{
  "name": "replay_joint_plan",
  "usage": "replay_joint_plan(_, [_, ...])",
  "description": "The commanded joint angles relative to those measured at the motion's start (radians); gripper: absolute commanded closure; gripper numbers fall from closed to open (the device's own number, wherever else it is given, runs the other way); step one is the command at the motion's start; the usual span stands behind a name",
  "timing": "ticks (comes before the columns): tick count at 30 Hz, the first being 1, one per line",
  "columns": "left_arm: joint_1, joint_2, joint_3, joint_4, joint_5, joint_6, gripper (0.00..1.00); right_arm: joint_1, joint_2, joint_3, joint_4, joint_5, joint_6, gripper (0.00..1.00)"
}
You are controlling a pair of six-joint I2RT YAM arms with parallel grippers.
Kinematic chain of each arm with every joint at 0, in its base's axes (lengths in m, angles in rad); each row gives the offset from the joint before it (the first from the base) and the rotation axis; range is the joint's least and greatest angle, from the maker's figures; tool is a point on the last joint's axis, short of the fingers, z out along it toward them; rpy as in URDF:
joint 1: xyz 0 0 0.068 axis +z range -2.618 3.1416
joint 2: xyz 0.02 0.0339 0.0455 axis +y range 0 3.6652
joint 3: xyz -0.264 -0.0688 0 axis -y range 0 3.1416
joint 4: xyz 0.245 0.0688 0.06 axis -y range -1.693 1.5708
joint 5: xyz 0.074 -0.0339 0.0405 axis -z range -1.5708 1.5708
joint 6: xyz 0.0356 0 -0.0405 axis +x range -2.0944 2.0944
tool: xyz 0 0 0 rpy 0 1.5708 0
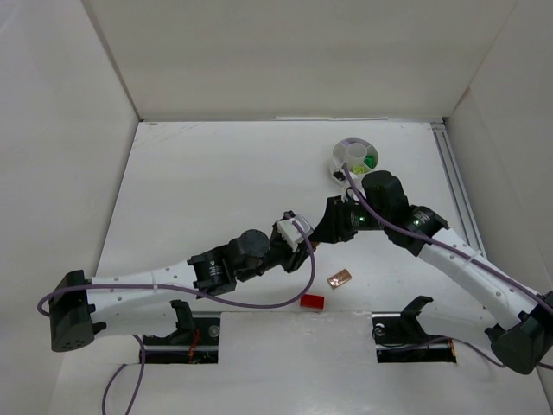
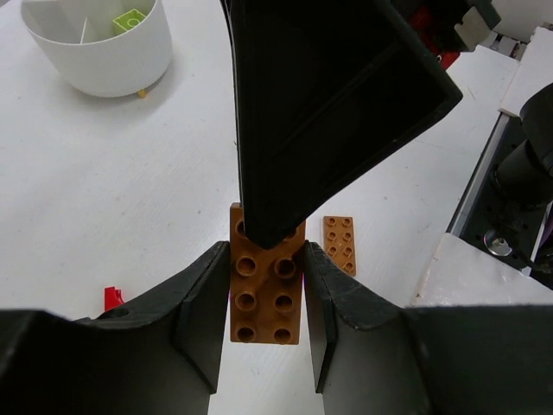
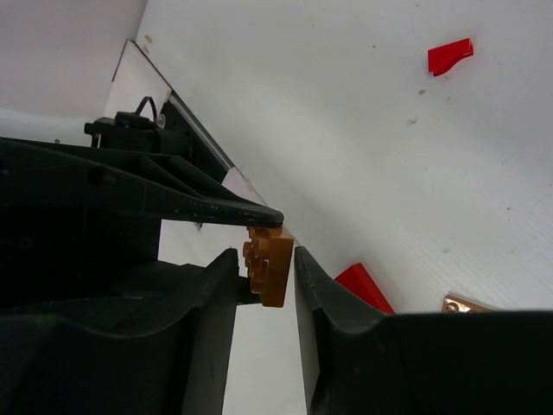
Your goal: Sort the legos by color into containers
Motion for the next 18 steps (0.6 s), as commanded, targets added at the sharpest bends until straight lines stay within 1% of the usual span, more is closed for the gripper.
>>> replay_joint_plan(1, [-0.005, -0.016, -0.004, 0.067, -0.016, 0.013, 0.79, 0.010, 0.011, 0.008, 0.061, -0.025, 0.014, 0.64])
replay_joint_plan(4, [-0.005, -0.016, -0.004, 0.076, -0.016, 0.013, 0.79, 0.010, 0.011, 0.008, 0.061, -0.025, 0.004, 0.72])
replay_joint_plan(7, [-0.005, -0.016, -0.004, 0.085, -0.027, 0.013, 0.79, 0.010, 0.011, 0.018, 0.019, -0.025, -0.020, 0.73])
replay_joint_plan(8, [-0.005, -0.016, -0.004, 0.085, -0.037, 0.013, 0.79, 0.010, 0.011, 0.018, 0.019, -0.015, -0.020, 0.76])
replay_joint_plan(9, [-0.005, -0.016, -0.004, 0.097, -0.037, 0.013, 0.79, 0.010, 0.011, 0.027, 0.019, -0.014, -0.020, 0.80])
replay_joint_plan(10, [-0.005, -0.016, -0.004, 0.097, -0.037, 0.022, 0.79, 0.010, 0.002, 0.027, 0.019, -0.014, -0.020, 0.92])
replay_joint_plan(12, [-0.005, -0.007, -0.004, 0.106, -0.051, 0.022, 0.78, 0.010, 0.002, 0.027, 0.032, -0.014, -0.029, 1.00])
replay_joint_plan(16, [-0.005, 0.003, 0.005, 0.107, -0.060, 0.022, 0.78, 0.019, -0.008, 0.047, 0.032, 0.018, -0.049, 1.00])
replay_joint_plan(18, [-0.005, 0.003, 0.005, 0.107, -0.060, 0.022, 0.66, 0.019, -0.008, 0.070, 0.021, 0.036, -0.059, 1.00])
